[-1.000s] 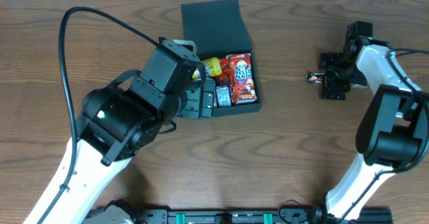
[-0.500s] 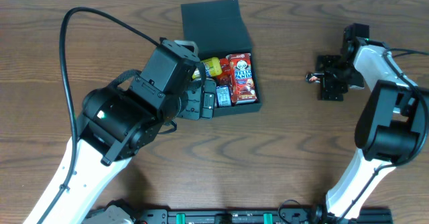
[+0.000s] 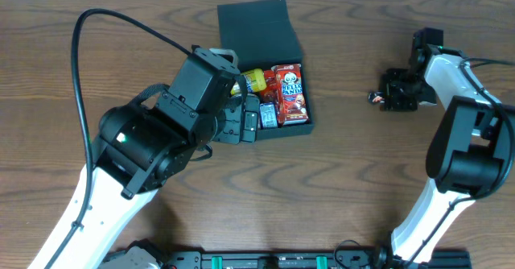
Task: Pack container
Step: 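Grasp the black candy bar with the right gripper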
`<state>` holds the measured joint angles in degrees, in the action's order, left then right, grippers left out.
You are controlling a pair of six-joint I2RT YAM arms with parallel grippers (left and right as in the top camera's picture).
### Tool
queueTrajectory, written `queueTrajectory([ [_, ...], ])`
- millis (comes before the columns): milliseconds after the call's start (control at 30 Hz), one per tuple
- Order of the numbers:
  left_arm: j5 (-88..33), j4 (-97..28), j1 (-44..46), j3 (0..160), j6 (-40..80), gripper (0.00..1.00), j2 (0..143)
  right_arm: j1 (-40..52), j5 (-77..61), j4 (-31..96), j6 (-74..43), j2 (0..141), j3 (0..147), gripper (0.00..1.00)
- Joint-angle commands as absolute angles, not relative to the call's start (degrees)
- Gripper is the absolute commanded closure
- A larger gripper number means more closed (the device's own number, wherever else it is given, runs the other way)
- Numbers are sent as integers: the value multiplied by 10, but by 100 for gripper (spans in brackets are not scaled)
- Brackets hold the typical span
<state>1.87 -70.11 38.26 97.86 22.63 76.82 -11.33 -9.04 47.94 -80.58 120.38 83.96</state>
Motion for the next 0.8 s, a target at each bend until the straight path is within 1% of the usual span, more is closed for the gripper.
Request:
queueTrajectory([
  [0, 18, -702, 382, 985, 223, 5, 768, -112, -86, 480, -807, 1210, 848, 62],
  [67, 18, -702, 382, 985, 223, 5, 768, -112, -86, 480, -807, 1210, 848, 67],
  [233, 18, -702, 382, 985, 223, 5, 768, -112, -86, 480, -807, 1210, 848, 73],
  [333, 19, -702, 382, 985, 222, 5, 768, -112, -86, 480, -807, 1210, 848, 80],
  [433, 19, -702, 382, 985, 222, 5, 768, -112, -86, 479, -807, 1210, 848, 83],
  [467, 19, -702, 382, 985, 222, 5, 768, -112, -86, 479, -807, 1210, 848, 86],
  [633, 19, -702, 382, 985, 222, 5, 768, -113, -111, 475, -800, 1210, 850, 93],
  [700, 19, -702, 382, 985, 222, 5, 768, -113, -125, 475, -785, 1210, 858, 98],
  [767, 19, -703, 382, 985, 222, 5, 768, -113, -135, 479, -762, 1209, 873, 99],
])
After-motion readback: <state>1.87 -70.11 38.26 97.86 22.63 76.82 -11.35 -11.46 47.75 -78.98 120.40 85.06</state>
